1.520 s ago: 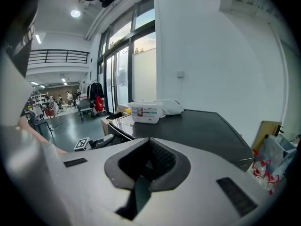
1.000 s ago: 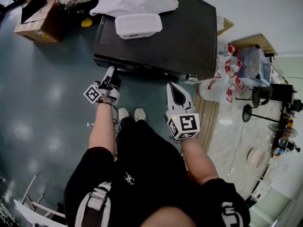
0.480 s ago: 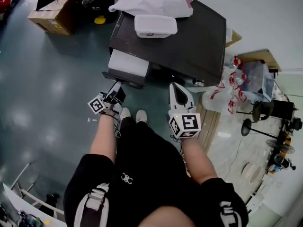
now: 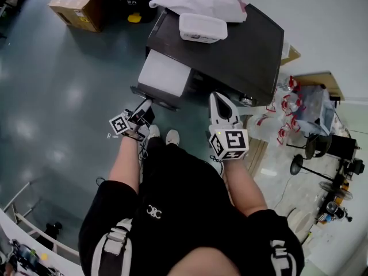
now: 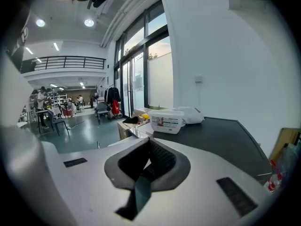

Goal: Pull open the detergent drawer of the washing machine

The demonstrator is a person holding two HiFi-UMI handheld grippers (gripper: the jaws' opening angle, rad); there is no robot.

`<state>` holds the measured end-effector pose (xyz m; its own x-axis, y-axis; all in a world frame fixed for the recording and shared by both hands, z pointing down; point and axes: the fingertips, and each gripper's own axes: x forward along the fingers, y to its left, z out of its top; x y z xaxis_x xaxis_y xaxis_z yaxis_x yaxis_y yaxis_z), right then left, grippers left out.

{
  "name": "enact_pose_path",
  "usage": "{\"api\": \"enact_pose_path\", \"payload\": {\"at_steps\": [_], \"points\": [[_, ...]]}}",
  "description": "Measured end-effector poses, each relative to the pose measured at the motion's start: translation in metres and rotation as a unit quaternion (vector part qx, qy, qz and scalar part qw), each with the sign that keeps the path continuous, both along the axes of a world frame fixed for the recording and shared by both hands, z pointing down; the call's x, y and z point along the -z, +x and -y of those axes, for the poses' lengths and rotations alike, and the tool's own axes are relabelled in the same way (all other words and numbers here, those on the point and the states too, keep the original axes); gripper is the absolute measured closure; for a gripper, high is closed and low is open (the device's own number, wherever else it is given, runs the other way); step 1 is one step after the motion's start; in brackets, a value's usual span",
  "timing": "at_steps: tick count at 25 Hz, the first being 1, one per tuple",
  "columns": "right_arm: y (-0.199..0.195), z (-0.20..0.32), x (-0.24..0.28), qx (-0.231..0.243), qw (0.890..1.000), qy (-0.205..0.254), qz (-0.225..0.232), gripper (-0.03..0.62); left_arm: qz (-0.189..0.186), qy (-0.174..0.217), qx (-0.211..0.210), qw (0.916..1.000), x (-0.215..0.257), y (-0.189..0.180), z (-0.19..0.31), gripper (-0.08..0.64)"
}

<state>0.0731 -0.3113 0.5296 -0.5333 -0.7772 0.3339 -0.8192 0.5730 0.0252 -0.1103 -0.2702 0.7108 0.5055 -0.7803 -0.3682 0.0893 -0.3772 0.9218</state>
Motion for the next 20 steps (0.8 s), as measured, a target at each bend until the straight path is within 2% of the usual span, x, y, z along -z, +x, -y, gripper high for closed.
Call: {"api": "enact_pose_path", "payload": {"at_steps": [9, 20], "points": [[-0.022, -0.006, 0.013, 0.041, 0.999, 0.003, 0.006, 0.589, -0.010, -0.011, 0.019, 0.9997, 0.007, -0.006, -0.034, 0.348], [-0.038, -0.013, 0.013, 0.066, 0.998, 0.002, 0.007, 0.589, -0.011, -0.013, 0.007, 0.9998, 0.003, -0.010, -0.095, 0.348]]}}
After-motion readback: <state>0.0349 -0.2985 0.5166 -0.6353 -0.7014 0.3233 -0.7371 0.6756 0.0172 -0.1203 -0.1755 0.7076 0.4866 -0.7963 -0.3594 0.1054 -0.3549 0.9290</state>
